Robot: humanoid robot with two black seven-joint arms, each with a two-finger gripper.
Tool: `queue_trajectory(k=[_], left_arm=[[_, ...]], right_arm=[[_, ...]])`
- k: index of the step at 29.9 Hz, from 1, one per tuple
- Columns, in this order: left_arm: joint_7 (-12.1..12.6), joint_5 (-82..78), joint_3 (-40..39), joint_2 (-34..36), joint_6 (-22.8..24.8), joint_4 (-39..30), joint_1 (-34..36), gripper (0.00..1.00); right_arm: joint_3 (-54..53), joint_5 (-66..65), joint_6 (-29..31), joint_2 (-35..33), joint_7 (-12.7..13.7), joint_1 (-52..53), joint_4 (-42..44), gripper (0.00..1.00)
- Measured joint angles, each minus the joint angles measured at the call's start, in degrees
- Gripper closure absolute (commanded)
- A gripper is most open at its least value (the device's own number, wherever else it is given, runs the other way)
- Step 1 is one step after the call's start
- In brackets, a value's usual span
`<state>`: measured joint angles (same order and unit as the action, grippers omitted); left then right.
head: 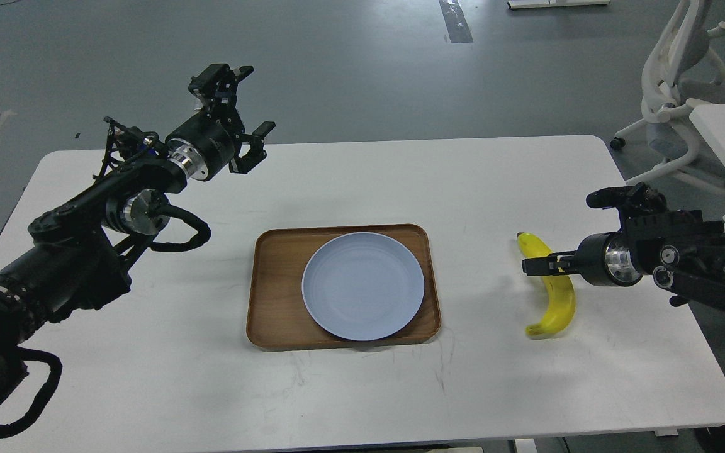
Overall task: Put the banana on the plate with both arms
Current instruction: 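Grasp the yellow banana with the right gripper, then carry the banana with the right gripper onto the plate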
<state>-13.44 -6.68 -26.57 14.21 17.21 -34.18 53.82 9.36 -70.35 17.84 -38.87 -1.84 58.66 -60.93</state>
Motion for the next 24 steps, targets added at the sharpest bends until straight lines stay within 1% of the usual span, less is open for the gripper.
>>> queue_trajectory(k=[1, 3, 6, 7, 8, 9, 10, 14, 17, 22, 24], left_arm=[[0.0, 0.0, 0.0, 0.0, 0.0, 0.0, 0.0, 0.02], [-0.1, 0.0, 0.0, -0.1, 0.0, 0.0, -0.1, 0.02], [-0.2, 0.0, 0.4, -0.1, 0.0, 0.1, -0.2, 0.02], [-0.3, 0.0, 0.5, -0.1, -0.1, 0.1, -0.2, 0.02], [-0.4, -0.1, 0.7, -0.1, -0.1, 0.2, -0.2, 0.02], [-0.4, -0.2, 0.8, -0.1, -0.2, 0.3, -0.2, 0.02], [-0.4, -0.3, 0.8, -0.1, -0.4, 0.4, -0.4, 0.02], [-0.4, -0.6, 0.9, -0.1, -0.5, 0.7, -1.1, 0.02], [-0.4, -0.7, 0.9, 0.0, -0.6, 0.8, -1.2, 0.02], [-0.5, -0.8, 0.9, 0.0, -0.7, 0.9, -1.2, 0.02], [-0.5, -0.8, 0.9, -0.1, -0.7, 0.9, -1.2, 0.02]], right_arm=[[0.0, 0.0, 0.0, 0.0, 0.0, -0.2, 0.0, 0.46], [0.1, -0.1, 0.0, 0.0, 0.0, -0.7, 0.0, 0.57], [0.4, -0.4, 0.0, 0.3, -0.2, -1.2, 0.0, 0.71], [0.6, -0.6, -0.1, 0.5, -0.2, -1.2, 0.0, 0.81], [0.7, -0.7, -0.1, 0.8, -0.2, -1.2, -0.1, 0.85], [0.7, -0.8, -0.1, 1.1, -0.3, -1.2, -0.2, 0.92], [0.7, -0.9, -0.1, 1.3, -0.5, -1.0, -0.2, 0.95], [0.5, -0.9, -0.2, 1.7, -2.1, 0.0, -0.4, 0.95], [0.4, -0.8, -0.8, 2.6, -4.1, 1.5, -0.4, 0.95], [0.7, -0.6, -1.5, 6.0, -7.7, 7.7, -1.5, 0.95], [1.9, -0.6, -1.5, 8.9, -8.5, 11.2, -1.6, 0.95]])
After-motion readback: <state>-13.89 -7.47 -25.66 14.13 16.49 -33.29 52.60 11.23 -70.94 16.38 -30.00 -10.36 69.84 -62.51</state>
